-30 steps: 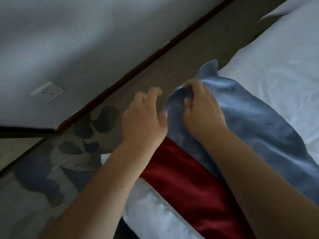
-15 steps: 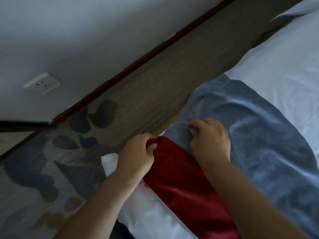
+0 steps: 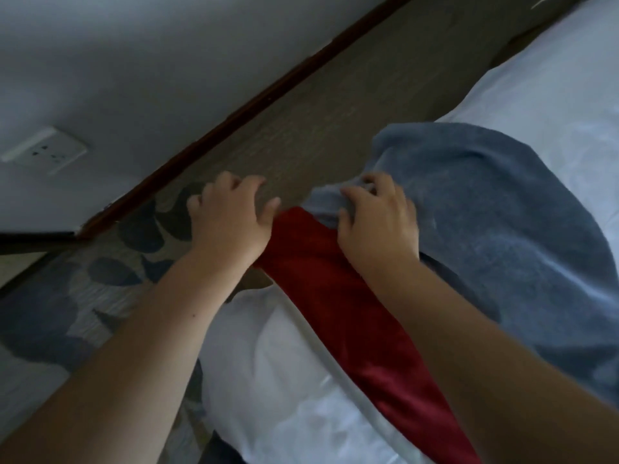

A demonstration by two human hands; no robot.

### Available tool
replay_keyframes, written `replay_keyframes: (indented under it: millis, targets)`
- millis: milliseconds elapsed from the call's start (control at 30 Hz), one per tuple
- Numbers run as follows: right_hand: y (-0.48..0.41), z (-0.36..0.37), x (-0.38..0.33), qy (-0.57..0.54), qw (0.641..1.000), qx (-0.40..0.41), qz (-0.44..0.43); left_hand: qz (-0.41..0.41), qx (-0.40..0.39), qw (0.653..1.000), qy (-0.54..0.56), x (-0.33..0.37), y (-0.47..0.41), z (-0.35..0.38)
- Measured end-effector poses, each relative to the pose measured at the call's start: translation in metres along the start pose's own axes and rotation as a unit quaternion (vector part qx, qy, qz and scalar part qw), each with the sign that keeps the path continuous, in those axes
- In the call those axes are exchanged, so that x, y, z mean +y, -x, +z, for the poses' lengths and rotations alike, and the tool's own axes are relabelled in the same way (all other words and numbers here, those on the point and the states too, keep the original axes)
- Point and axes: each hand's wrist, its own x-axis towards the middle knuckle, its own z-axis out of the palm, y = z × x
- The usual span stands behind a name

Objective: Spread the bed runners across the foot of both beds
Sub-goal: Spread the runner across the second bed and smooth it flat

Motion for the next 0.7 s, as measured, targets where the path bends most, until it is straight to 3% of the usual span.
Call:
replay_keyframes:
  millis: [167, 300, 433, 567, 700]
  targets:
    - [0.032, 0.014, 0.008, 0.027, 0.999, 0.02, -0.023, 0.055, -0.115, 0.983, 0.133, 0.019, 0.043, 0.036]
    - [0.036, 0.004, 0.024, 0.014, 0.999, 0.049, -0.01, 0.117, -0.156, 0.962, 0.193, 0.045, 0.078, 0.055]
    - [0.012, -0.019, 0.053, 0.056, 0.993, 0.09, 0.042, 0.105, -0.113, 0.973, 0.172, 0.053, 0.091, 0.058]
    - [-0.034, -0.048, 0.088, -0.007, 0.986, 0.103, 0.128, 0.11, -0.098, 0.969, 0.199, 0.048, 0.082, 0.045]
    - [-0.08, -0.058, 0.107, 0.027, 0.983, 0.053, 0.175, 0.139, -0.107, 0.969, 0.176, 0.049, 0.074, 0.034]
